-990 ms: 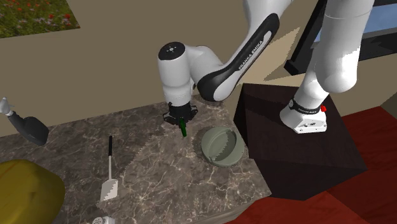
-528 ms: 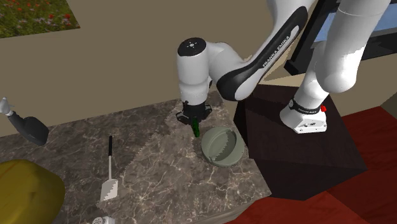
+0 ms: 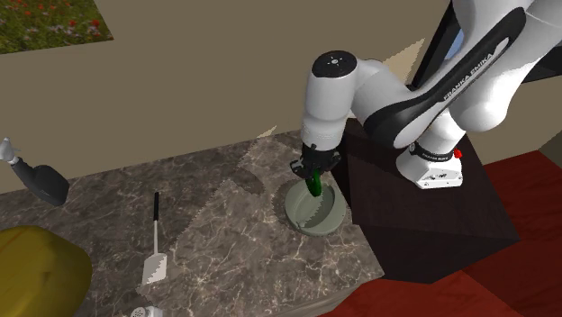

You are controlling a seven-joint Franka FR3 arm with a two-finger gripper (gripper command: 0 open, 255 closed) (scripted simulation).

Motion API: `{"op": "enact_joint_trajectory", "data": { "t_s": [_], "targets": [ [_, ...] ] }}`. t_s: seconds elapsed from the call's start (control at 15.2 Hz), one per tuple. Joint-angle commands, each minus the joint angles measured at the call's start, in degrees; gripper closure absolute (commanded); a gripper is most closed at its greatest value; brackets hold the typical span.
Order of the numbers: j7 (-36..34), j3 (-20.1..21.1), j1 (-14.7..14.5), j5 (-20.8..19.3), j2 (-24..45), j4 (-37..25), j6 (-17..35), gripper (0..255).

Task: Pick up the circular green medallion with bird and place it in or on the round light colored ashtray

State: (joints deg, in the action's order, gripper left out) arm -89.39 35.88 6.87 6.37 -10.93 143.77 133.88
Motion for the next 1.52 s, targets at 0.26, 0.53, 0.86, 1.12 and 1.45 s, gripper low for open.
{"op": "enact_joint_trajectory", "data": {
  "t_s": [0.26,0.53,0.86,1.12,1.45],
  "targets": [
    [-0.7,1.0,-1.3,1.8,-1.2,4.5,3.5,255],
    [-2.5,2.0,-0.4,-0.4,2.0,5.4,7.3,255],
    [-5.7,2.9,0.8,-4.6,6.6,6.3,12.0,255],
    [-8.7,3.1,1.5,-8.7,10.1,6.6,15.0,255],
    [-8.7,3.1,1.5,-8.7,10.1,6.6,15.0,255]
  ]
}}
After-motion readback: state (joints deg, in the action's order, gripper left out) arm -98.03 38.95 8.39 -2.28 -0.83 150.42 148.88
